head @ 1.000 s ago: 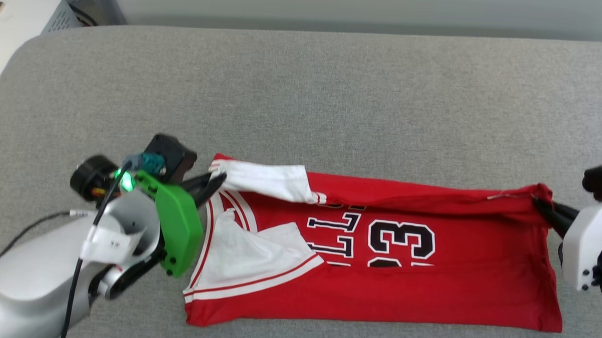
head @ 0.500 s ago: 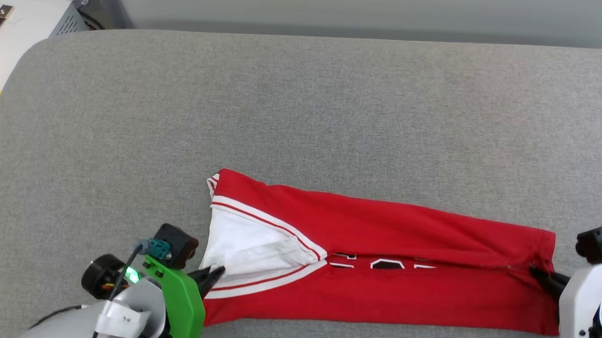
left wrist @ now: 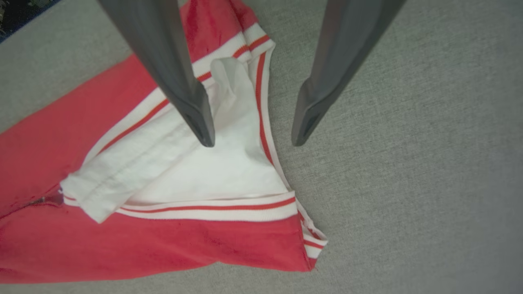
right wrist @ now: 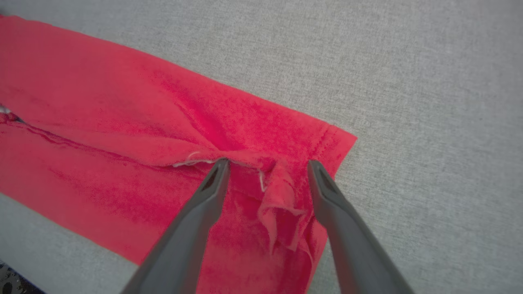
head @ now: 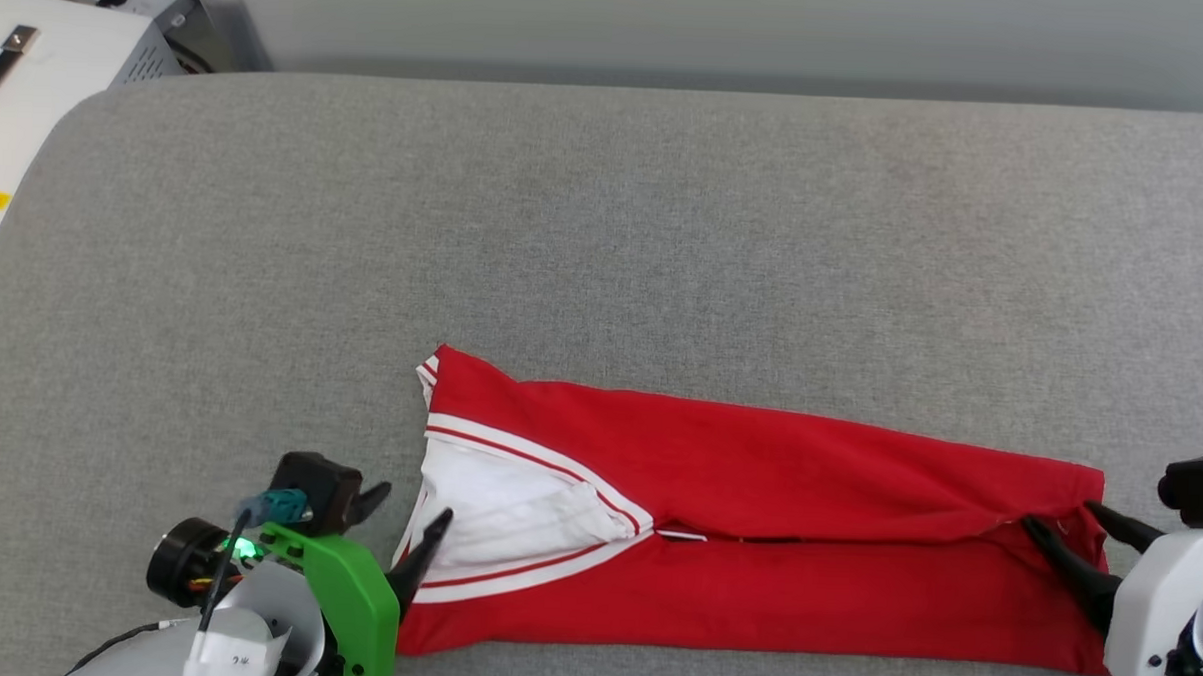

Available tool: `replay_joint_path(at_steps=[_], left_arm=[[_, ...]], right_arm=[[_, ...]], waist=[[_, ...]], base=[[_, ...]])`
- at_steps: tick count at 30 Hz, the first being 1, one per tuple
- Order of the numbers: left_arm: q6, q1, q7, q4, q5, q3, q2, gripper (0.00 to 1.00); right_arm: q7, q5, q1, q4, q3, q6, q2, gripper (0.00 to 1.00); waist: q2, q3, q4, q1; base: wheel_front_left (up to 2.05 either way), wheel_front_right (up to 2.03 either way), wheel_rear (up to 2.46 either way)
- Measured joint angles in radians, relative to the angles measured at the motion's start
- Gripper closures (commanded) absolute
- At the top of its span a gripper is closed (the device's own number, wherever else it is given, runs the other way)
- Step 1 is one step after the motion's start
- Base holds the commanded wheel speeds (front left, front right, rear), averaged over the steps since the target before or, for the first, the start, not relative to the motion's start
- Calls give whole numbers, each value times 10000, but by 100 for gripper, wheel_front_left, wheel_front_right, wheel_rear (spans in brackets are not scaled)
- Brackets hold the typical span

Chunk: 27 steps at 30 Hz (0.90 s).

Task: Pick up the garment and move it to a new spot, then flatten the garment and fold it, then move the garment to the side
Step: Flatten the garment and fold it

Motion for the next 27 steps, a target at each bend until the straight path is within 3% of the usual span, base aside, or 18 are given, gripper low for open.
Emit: replay_joint_path(at_steps=[4,10,16,22,27], left_arm=[[884,293,-968,-230,313,408,48,0],[1987,655,-1599,-627,711,1229,59,0],[2867,1204,-1685,-1047,2228,2769,-314,0],[3062,2172,-1684,-1195,3800,4406,-1126,0],[2838,2691,-1684,-1156,4911,5438,-1862,0]], right_arm=[[142,0,397,-1135,-650,0,-305,0],[825,-2,936,-2625,-2098,0,-587,0],[2272,380,1193,-2832,-3266,0,-602,0],[3791,1202,1212,-1996,-3622,0,-527,0],[4286,1544,897,-1241,-3427,0,-111,0]], waist=[[0,-276,-25,0],[0,-510,-28,0],[0,-406,18,0],[0,-116,121,0],[0,151,349,0]], base=[[0,0,0],[0,0,0],[0,0,0],[0,0,0],[0,0,0]])
